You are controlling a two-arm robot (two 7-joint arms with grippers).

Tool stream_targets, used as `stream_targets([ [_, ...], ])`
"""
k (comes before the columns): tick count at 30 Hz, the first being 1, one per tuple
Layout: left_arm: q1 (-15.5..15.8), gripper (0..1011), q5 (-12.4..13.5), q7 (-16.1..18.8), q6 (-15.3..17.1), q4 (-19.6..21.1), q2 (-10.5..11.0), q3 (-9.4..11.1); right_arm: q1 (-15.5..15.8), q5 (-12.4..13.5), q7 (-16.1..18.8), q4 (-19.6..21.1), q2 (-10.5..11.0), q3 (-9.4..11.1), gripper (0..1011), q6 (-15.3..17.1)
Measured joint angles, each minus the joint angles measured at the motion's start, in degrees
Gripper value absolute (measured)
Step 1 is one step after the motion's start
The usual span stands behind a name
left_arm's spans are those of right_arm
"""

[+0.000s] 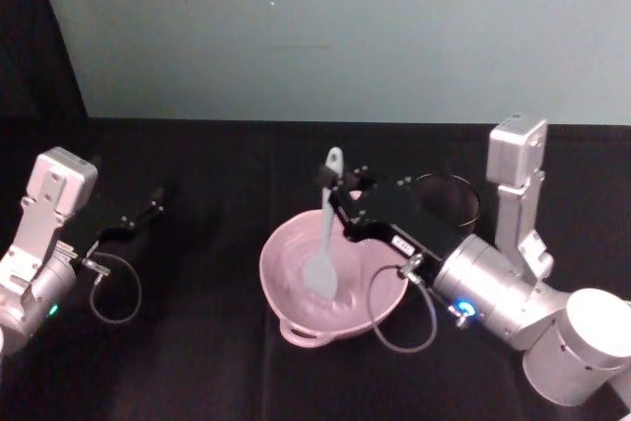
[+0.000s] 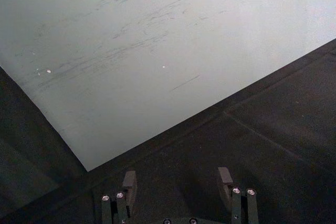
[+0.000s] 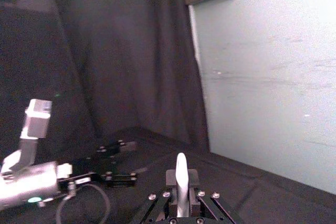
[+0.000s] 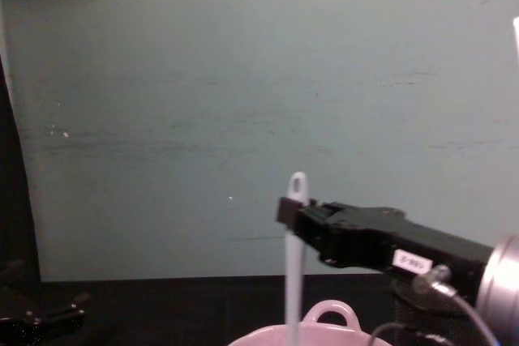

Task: Use the one hand to pick up the spoon and stir the clear water in the bowl.

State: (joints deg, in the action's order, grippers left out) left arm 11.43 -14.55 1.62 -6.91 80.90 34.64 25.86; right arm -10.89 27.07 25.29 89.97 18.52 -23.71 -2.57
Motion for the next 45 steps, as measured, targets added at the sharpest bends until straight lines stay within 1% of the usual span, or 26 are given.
stream_targets([
  [1,0.0,1005,0.0,0.0,0.0,0.0,0.0,0.0,-0.1,0.1,0.2,0.0,-0.3,-0.6,127,0.1],
  [6,0.0,1005,0.0,0.0,0.0,0.0,0.0,0.0,-1.2,0.1,0.6,-0.9,-1.2,-1.8,127,0.2],
  [12,0.0,1005,0.0,0.0,0.0,0.0,0.0,0.0,-3.8,-0.3,0.6,-4.4,-2.7,-2.4,127,-0.6],
  [13,0.0,1005,0.0,0.0,0.0,0.0,0.0,0.0,-3.8,-0.3,0.6,-4.4,-2.7,-2.4,127,-0.6],
  [16,0.0,1005,0.0,0.0,0.0,0.0,0.0,0.0,-5.1,-0.6,0.4,-6.3,-3.1,-2.3,127,-1.0],
  [19,0.0,1005,0.0,0.0,0.0,0.0,0.0,0.0,-6.3,-1.1,0.0,-8.2,-3.2,-1.6,127,-1.4],
  [20,0.0,1005,0.0,0.0,0.0,0.0,0.0,0.0,-6.3,-1.1,0.0,-8.2,-3.2,-1.6,127,-1.4],
  [24,0.0,1005,0.0,0.0,0.0,0.0,0.0,0.0,-7.2,-1.9,-0.9,-9.0,-2.6,-0.4,127,-1.5],
  [30,0.0,1005,0.0,0.0,0.0,0.0,0.0,0.0,-6.6,-3.0,-1.7,-7.7,-0.9,1.0,127,-1.3],
  [36,0.0,1005,0.0,0.0,0.0,0.0,0.0,0.0,-4.9,-3.4,-1.7,-5.3,0.3,1.4,127,-0.5],
  [41,0.0,1005,0.0,0.0,0.0,0.0,0.0,0.0,-2.8,-3.4,-1.3,-2.7,0.8,1.0,127,0.1],
  [45,0.0,1005,0.0,0.0,0.0,0.0,0.0,0.0,-1.5,-3.3,-0.7,-1.1,0.5,-0.2,127,0.4],
])
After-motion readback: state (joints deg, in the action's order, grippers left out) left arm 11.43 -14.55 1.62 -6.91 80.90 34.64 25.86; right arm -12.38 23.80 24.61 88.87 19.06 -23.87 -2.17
